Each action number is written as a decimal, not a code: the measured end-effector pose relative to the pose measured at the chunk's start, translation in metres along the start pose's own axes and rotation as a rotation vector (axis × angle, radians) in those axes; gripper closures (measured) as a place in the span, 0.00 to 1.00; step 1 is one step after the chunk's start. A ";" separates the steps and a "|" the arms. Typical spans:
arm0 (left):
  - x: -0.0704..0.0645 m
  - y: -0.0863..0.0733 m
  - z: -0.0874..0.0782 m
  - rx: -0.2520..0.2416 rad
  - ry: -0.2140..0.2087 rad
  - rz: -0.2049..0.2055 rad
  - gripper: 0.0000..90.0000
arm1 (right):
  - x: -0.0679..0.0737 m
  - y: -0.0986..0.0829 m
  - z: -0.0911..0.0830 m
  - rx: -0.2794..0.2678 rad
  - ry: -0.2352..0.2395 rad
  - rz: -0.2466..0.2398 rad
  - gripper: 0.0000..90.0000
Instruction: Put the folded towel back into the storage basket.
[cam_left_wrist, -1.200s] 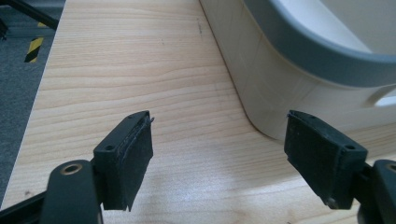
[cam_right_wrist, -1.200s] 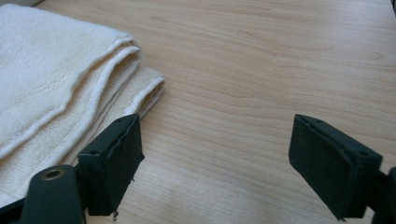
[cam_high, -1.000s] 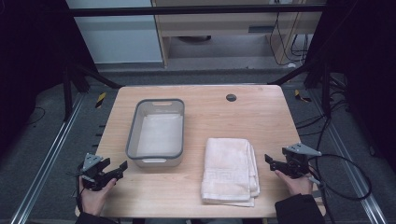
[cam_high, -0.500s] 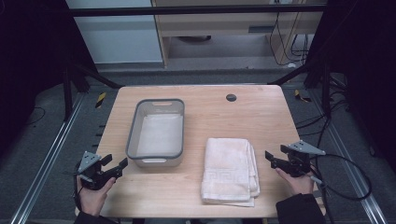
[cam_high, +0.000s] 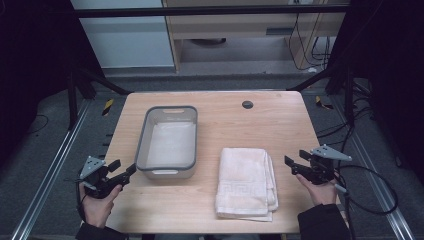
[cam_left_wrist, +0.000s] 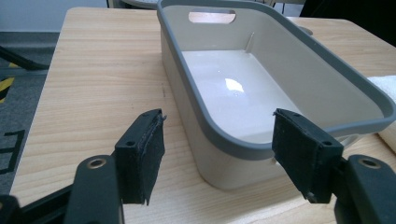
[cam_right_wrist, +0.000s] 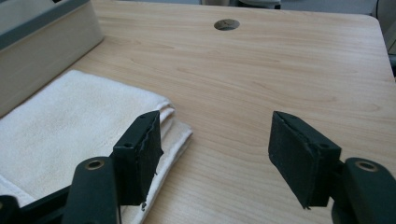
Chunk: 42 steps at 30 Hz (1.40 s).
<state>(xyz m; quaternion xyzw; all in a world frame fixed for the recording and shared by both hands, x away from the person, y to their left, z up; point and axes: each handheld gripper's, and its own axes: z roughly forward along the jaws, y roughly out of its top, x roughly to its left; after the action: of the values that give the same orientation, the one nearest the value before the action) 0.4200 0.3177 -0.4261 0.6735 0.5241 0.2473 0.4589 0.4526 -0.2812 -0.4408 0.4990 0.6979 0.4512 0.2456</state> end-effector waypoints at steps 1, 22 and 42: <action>-0.001 0.001 0.000 -0.005 -0.001 0.000 0.37 | 0.001 0.002 0.000 0.001 0.003 -0.003 0.39; -0.049 0.020 0.016 -0.007 -0.105 0.078 0.39 | 0.016 0.032 0.005 -0.054 0.050 -0.003 0.37; -0.102 0.033 0.038 -0.004 -0.186 0.150 0.38 | 0.024 0.052 0.014 -0.076 0.076 -0.018 0.32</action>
<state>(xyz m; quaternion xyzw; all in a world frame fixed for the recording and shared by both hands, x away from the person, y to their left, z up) 0.4328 0.2078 -0.3996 0.7299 0.4269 0.2188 0.4870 0.4790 -0.2487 -0.3989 0.4655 0.6937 0.4937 0.2415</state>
